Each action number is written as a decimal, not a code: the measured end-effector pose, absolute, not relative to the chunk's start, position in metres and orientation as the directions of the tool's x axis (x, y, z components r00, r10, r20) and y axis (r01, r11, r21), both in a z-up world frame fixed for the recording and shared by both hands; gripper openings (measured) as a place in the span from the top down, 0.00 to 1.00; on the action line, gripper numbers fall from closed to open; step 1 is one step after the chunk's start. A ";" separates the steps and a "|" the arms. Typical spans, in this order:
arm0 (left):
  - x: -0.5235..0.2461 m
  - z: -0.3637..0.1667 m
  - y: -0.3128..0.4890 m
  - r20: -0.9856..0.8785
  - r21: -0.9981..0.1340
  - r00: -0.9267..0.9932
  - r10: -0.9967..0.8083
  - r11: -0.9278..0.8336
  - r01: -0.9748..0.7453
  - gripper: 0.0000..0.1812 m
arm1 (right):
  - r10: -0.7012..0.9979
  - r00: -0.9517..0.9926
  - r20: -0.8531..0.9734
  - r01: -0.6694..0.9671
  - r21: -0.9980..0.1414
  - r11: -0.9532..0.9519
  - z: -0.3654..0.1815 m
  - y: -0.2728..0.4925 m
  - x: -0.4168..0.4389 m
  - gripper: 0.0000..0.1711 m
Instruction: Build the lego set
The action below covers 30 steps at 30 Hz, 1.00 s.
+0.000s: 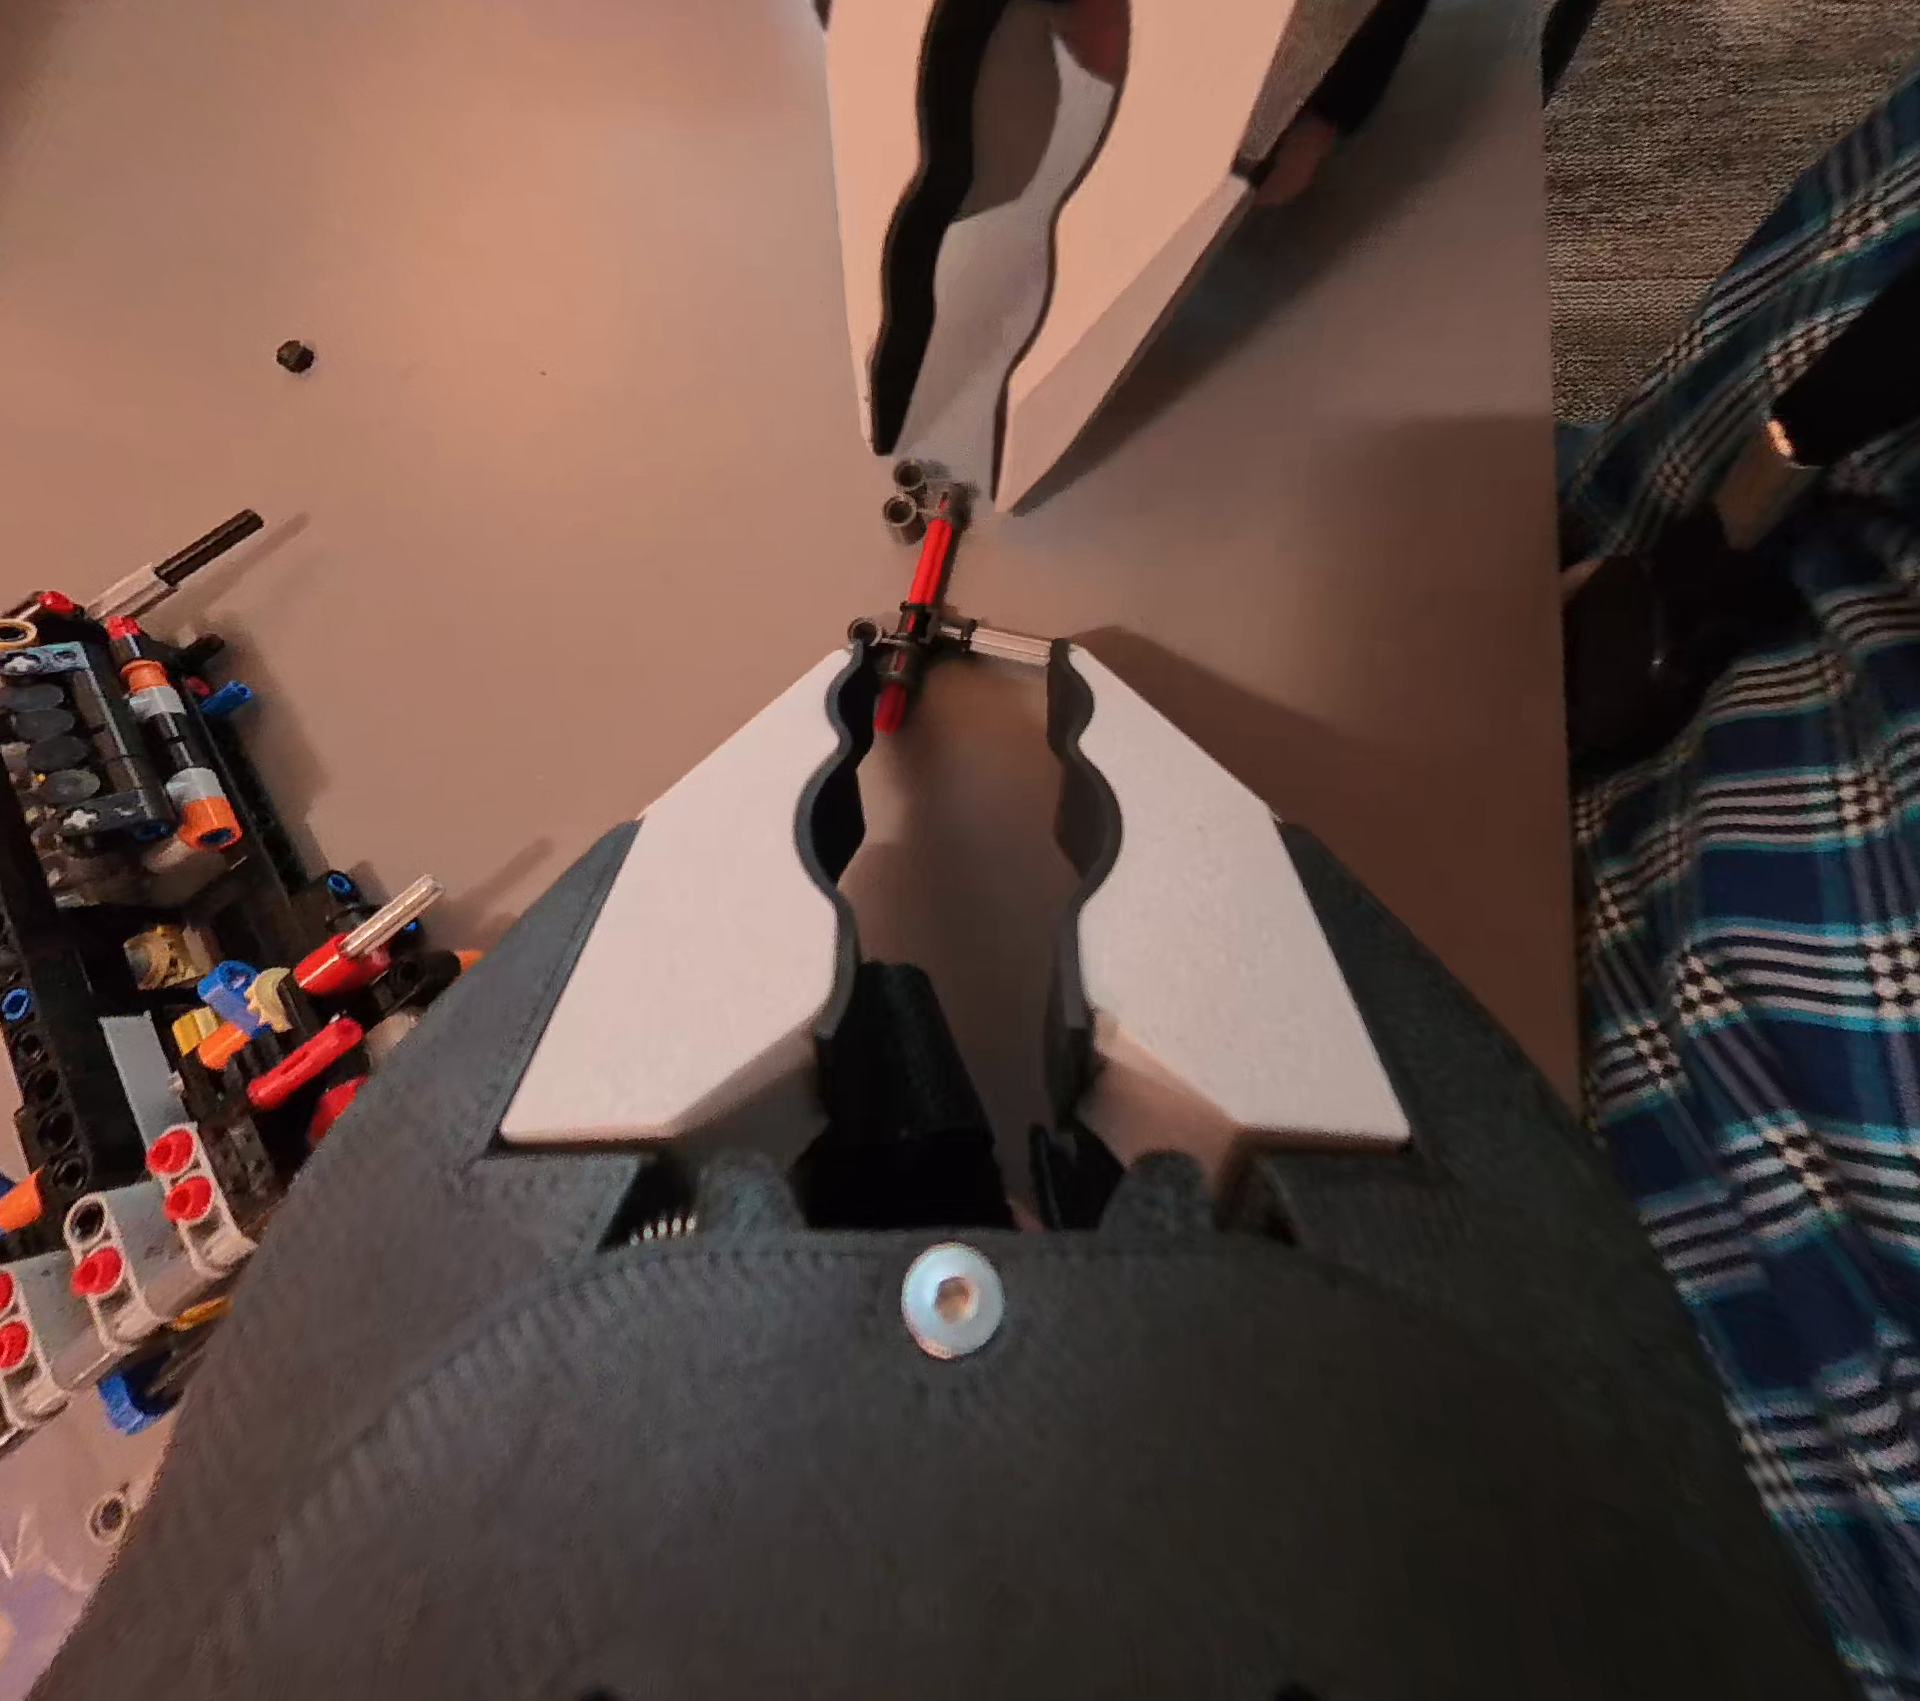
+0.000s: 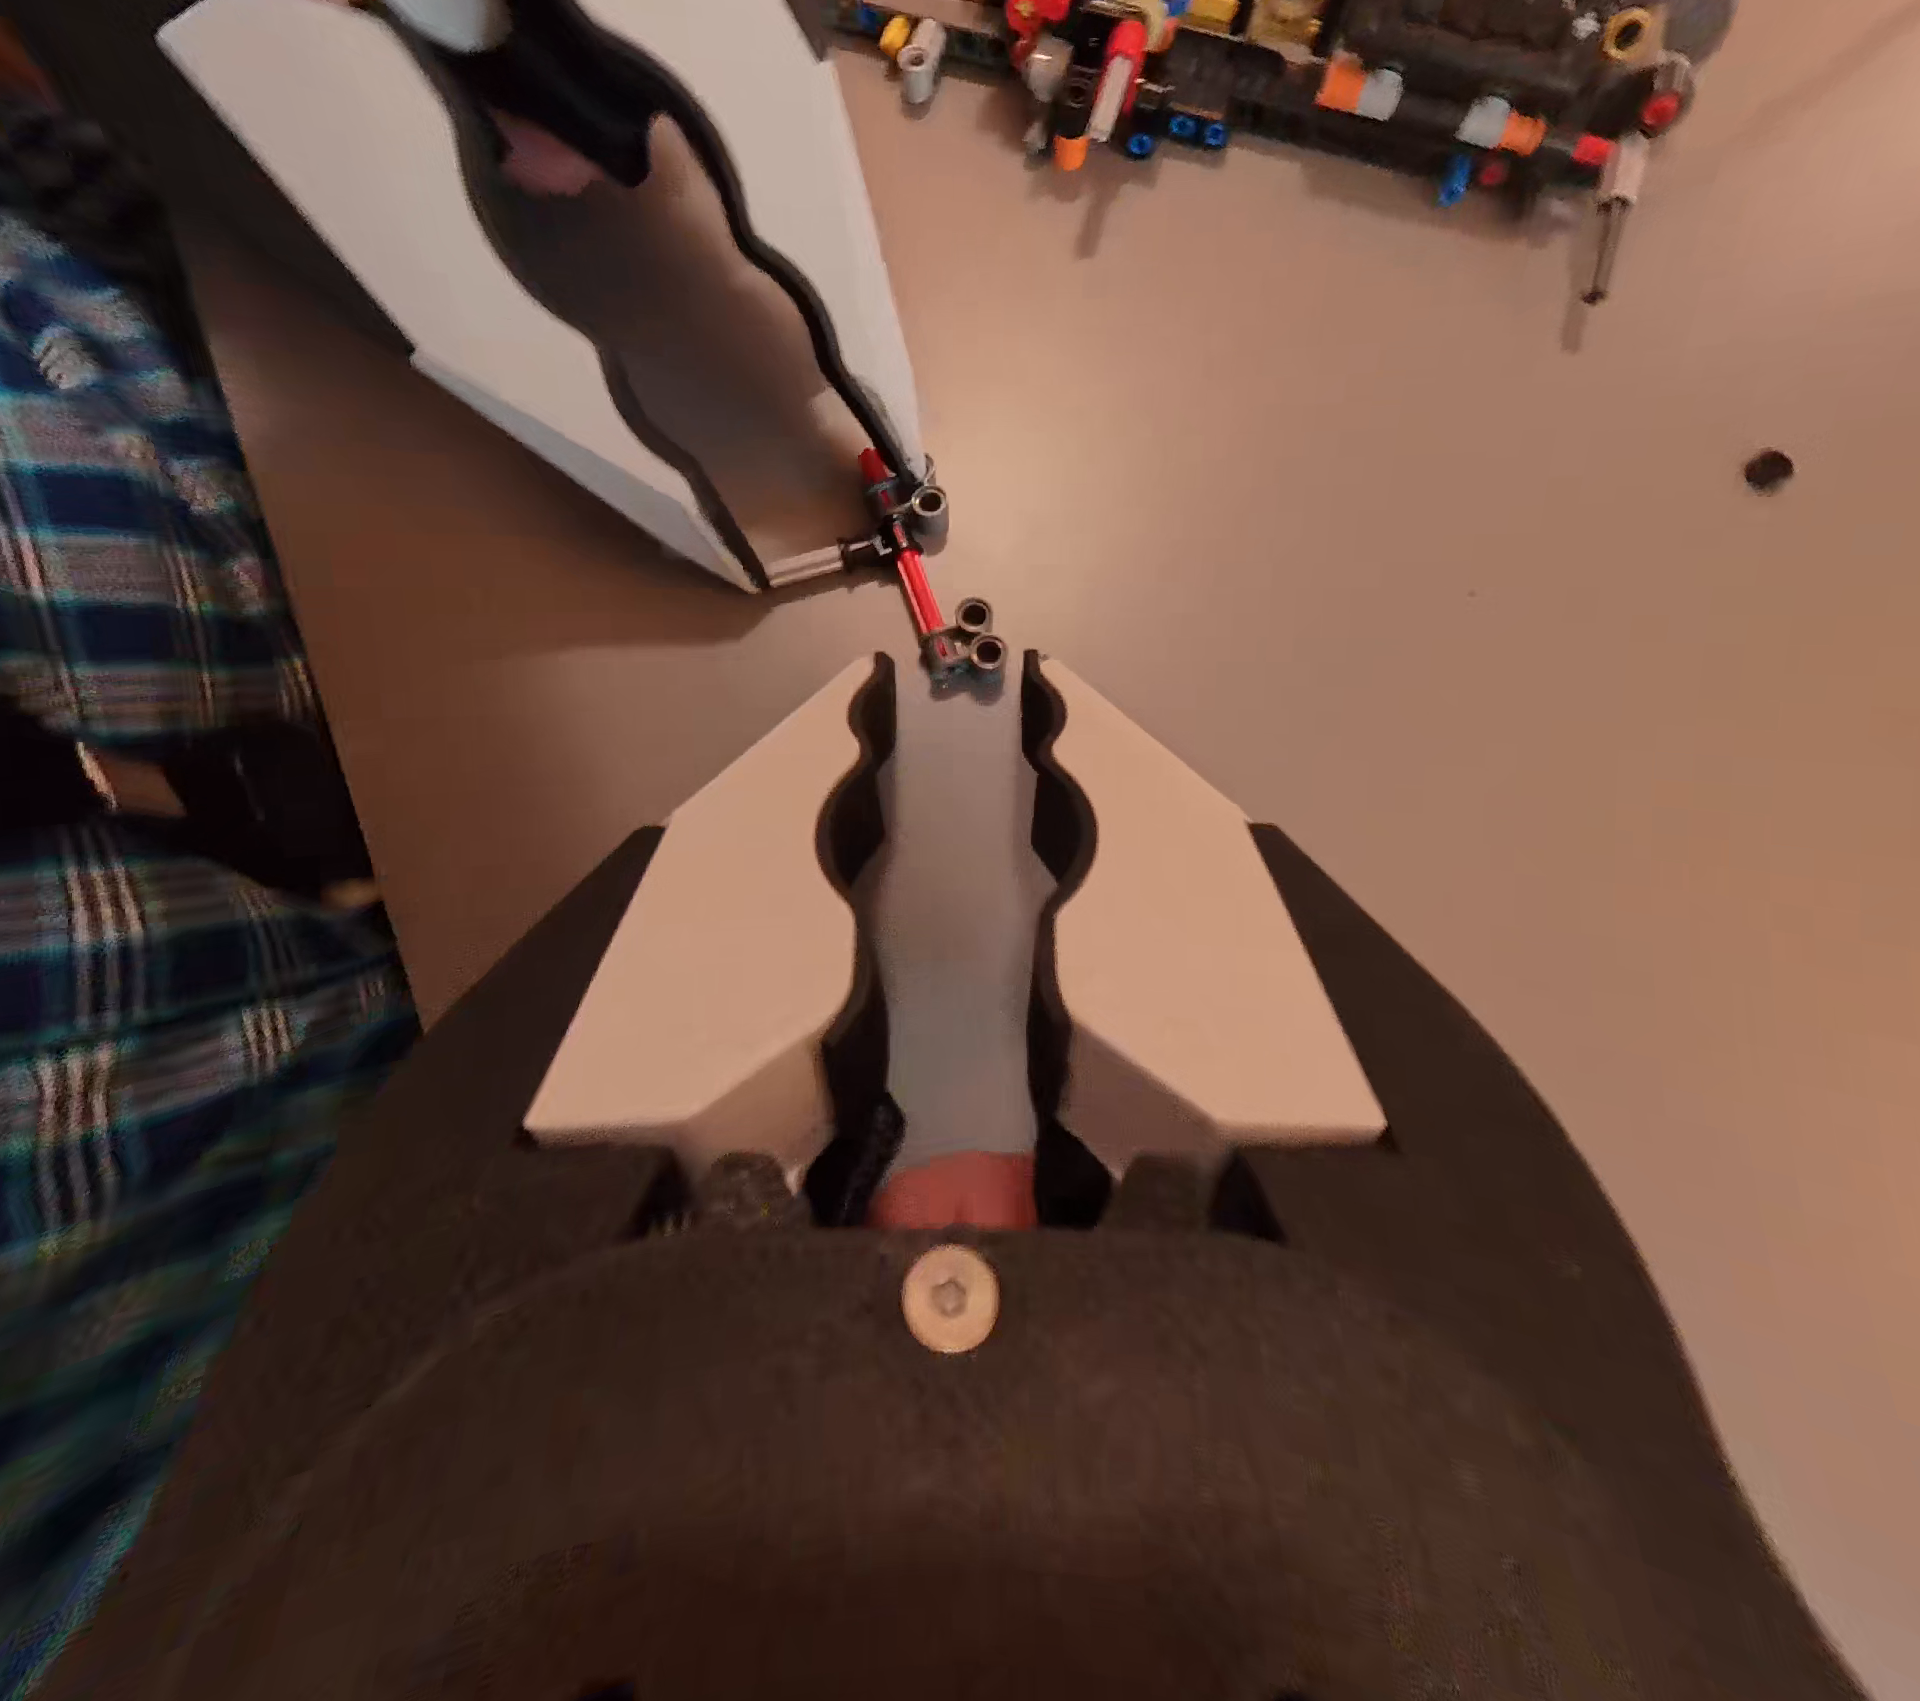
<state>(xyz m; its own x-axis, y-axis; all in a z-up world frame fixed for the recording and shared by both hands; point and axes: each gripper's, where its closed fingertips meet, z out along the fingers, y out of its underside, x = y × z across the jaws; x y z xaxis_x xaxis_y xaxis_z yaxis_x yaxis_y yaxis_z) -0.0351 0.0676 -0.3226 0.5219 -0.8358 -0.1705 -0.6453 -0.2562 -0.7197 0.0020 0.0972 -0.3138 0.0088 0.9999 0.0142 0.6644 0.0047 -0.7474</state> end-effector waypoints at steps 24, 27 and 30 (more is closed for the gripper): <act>-0.028 -0.322 0.075 -0.150 -0.722 0.505 -0.850 -0.255 -0.644 0.81 | 0.978 -0.203 0.048 0.654 -0.736 0.172 -0.318 0.094 -0.002 0.94; -0.027 -0.322 0.077 -0.144 -0.723 0.503 -0.852 -0.256 -0.641 0.81 | 0.983 -0.174 0.054 0.657 -0.738 0.156 -0.318 0.094 -0.005 0.94; -0.025 -0.322 0.078 -0.153 -0.723 0.502 -0.851 -0.250 -0.644 0.81 | 0.978 -0.200 0.065 0.651 -0.737 0.182 -0.318 0.095 -0.007 0.94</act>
<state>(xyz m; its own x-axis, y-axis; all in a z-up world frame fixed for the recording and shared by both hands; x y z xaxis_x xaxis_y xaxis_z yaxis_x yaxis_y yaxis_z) -0.0253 0.0776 -0.3222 0.5022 -0.8511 -0.1532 -0.6444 -0.2501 -0.7227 -0.0072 0.0950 -0.3181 -0.1998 0.9777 0.0653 0.6507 0.1822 -0.7371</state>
